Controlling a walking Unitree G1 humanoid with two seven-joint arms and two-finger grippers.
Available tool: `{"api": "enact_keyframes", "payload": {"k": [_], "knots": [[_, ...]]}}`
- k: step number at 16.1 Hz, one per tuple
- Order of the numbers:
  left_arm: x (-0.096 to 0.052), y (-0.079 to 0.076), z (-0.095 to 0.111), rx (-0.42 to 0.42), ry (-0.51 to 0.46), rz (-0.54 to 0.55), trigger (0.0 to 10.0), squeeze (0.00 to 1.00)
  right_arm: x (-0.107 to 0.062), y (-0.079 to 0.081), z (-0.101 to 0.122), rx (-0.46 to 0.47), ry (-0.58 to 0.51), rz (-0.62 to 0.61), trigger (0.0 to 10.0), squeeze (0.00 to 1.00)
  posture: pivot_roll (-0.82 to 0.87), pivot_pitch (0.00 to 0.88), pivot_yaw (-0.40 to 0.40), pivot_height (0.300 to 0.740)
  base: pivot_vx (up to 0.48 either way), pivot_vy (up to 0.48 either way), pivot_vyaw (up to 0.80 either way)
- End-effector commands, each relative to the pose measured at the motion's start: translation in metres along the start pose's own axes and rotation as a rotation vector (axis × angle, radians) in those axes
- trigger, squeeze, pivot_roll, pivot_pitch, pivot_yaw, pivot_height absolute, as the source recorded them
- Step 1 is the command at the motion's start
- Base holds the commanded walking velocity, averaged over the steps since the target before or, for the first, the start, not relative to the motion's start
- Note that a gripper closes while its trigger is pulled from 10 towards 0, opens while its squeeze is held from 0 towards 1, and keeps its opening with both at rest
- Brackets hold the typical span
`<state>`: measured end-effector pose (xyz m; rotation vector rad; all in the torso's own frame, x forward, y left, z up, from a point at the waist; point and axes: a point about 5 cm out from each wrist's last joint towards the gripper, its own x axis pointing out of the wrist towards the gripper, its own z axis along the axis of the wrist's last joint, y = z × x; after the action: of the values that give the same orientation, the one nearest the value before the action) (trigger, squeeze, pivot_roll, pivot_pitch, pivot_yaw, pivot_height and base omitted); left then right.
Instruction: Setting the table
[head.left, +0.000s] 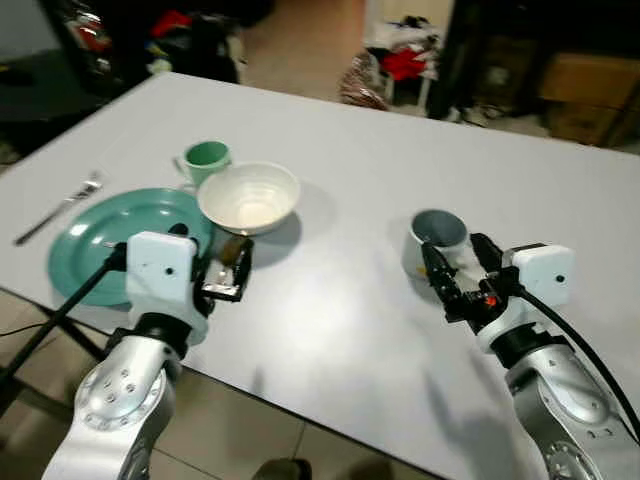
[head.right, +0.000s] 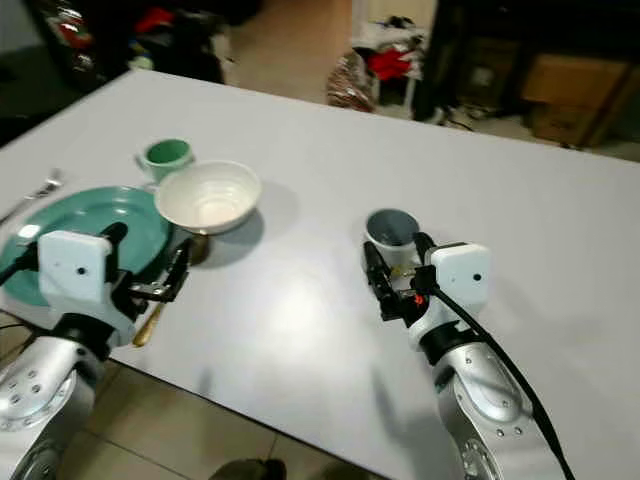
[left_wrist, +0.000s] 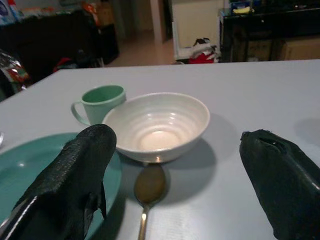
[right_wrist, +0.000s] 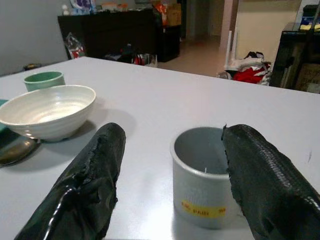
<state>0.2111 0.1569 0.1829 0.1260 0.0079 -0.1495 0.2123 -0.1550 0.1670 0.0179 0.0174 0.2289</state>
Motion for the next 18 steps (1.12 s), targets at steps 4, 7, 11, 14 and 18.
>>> {"api": "enact_keyframes", "payload": {"k": [4, 7, 11, 14, 18], "knots": [[0.006, 0.003, 0.001, 0.018, 0.005, 0.006, 10.0, 0.0, 0.0, -0.001, 0.008, 0.01, 0.009, -0.025, 10.0, 0.0, -0.02, 0.0, 0.059, 0.74, 0.0, 0.0, 0.8], [0.007, 0.002, -0.005, -0.006, 0.024, 0.016, 10.0, 0.0, 0.001, 0.0, 0.008, 0.032, 0.026, -0.016, 10.0, 0.0, -0.02, 0.0, 0.055, 0.74, 0.0, 0.0, 0.8], [0.009, 0.004, -0.005, 0.008, 0.026, 0.018, 10.0, 0.0, 0.008, 0.0, 0.007, 0.063, 0.024, -0.042, 10.0, 0.0, 0.01, 0.0, 0.038, 0.74, 0.0, 0.0, 0.8], [0.01, 0.009, -0.003, 0.014, 0.014, 0.035, 10.0, 0.0, 0.012, 0.005, 0.007, 0.081, 0.026, 0.001, 10.0, 0.0, 0.02, 0.0, 0.032, 0.74, 0.0, 0.0, 0.8], [0.01, 0.007, -0.002, 0.006, 0.007, 0.02, 10.0, 0.0, 0.015, 0.006, 0.004, 0.13, 0.041, -0.001, 10.0, 0.0, 0.03, 0.0, 0.026, 0.74, 0.0, 0.076, 0.8]]}}
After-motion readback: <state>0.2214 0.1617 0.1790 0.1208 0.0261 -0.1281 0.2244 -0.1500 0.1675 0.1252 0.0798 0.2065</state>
